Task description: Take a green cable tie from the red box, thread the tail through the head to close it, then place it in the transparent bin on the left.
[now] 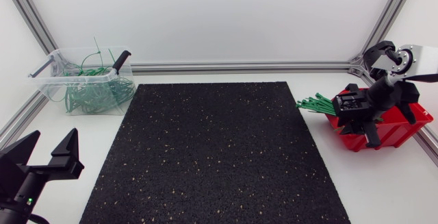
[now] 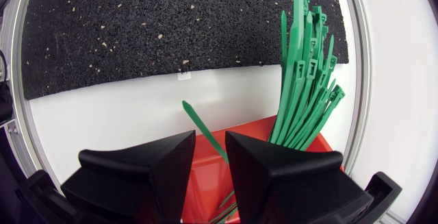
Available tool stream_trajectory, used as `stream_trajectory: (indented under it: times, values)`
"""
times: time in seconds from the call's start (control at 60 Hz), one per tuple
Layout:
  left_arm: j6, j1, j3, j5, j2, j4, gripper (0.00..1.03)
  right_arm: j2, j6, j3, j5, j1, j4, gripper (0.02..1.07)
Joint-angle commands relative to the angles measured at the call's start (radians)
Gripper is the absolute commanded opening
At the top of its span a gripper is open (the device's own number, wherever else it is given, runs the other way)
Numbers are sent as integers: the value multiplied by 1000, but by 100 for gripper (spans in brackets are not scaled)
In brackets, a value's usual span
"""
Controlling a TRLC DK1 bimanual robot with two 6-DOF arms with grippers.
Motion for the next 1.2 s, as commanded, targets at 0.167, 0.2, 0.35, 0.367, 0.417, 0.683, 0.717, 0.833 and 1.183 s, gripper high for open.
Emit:
stream_trajectory:
  times: [0.167, 0.2, 0.35, 0.367, 0.417, 0.683, 0.717, 0.833, 1.183]
  values:
    - [-20, -6, -41, 2, -7, -12, 99, -16, -31, -3, -5, -9, -8, 8]
    - [-20, -6, -41, 0, -7, -12, 99, -23, -31, -3, -7, -9, -8, 8]
    - [-20, -7, -41, 2, -7, -12, 99, -55, -29, 18, -22, -5, -15, 8]
    - [-20, -7, -41, 2, -7, -12, 99, -59, -28, 21, -24, -5, -20, 8]
    - [-20, -7, -41, 2, -7, -12, 99, -70, -28, 26, -24, -3, -29, 8]
    - [-20, -7, -41, 2, -7, -12, 99, -199, -8, 92, -62, 18, -138, 8]
    - [-20, -6, -41, 2, -7, -14, 99, -217, -3, 107, -74, 20, -155, 8]
    - [-20, -6, -41, 2, -7, -14, 99, -288, 34, 192, -113, 55, -242, 8]
    - [-20, -4, -39, 13, -7, -23, 99, -420, 290, 446, -235, 249, -416, 8]
